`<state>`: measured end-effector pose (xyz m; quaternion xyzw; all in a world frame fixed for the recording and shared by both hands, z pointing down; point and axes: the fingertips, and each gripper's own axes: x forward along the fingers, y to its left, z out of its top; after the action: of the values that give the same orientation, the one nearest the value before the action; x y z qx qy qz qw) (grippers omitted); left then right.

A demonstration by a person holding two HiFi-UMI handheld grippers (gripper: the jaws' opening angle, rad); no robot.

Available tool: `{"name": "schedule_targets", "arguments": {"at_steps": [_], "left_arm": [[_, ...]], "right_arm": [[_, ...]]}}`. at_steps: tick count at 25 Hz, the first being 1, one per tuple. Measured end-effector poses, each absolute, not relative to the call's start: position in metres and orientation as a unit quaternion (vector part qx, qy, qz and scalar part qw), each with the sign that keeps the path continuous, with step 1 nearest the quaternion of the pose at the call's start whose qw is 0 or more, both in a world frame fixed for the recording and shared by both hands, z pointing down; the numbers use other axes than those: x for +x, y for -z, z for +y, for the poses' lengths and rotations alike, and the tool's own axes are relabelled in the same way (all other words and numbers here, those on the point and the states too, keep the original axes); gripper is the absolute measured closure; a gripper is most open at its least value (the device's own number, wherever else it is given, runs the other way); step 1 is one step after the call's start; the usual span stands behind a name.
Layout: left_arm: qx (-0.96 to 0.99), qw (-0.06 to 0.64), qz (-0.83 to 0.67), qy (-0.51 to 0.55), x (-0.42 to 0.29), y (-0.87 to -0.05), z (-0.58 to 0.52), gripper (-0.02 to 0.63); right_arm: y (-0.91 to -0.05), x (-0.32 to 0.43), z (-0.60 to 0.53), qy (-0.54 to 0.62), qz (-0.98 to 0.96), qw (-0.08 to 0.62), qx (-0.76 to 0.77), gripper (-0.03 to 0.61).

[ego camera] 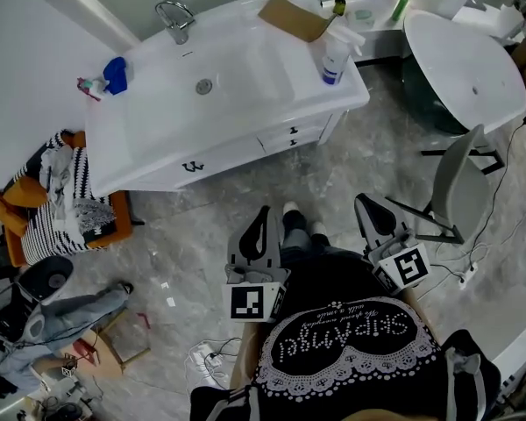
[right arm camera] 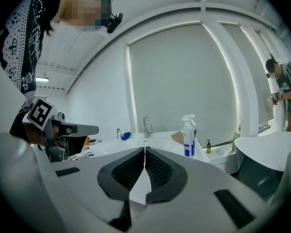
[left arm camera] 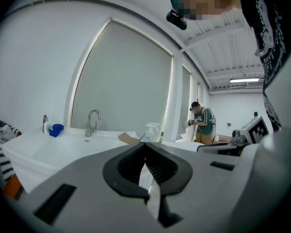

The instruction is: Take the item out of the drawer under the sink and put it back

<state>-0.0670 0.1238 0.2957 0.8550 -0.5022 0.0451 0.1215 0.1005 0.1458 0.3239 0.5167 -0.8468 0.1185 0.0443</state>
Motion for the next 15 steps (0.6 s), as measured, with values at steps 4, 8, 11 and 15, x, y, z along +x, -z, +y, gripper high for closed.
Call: {"name": "schedule_targets", "arguments": {"at_steps": [4, 8, 11, 15], "left_arm": [[0.865, 0.114, -0.485, -0.059, -0.074, -0.299, 0.098, 0.611], [0.866, 0.116, -0.484, -0.053, -0.082, -0.299, 0.077, 0.611], [0.866, 0.118, -0.481, -0.067, -0.092, -0.308, 0.07, 0.611], [0.864, 0.121, -0.484, -0.073, -0.101, -0.313, 0.063, 0.611]], "right_arm": [[-0.32, 0.095, 0.119, -0.119, -0.841, 0.033, 0.526, 0.56], [-0.324, 0.088, 0.1, -0.121, -0.838, 0.034, 0.53, 0.56], [-0.329, 0.08, 0.091, -0.125, -0.837, 0.033, 0.531, 0.56], [-0.335, 0.074, 0.084, -0.132, -0.834, 0.032, 0.534, 0.56]]}}
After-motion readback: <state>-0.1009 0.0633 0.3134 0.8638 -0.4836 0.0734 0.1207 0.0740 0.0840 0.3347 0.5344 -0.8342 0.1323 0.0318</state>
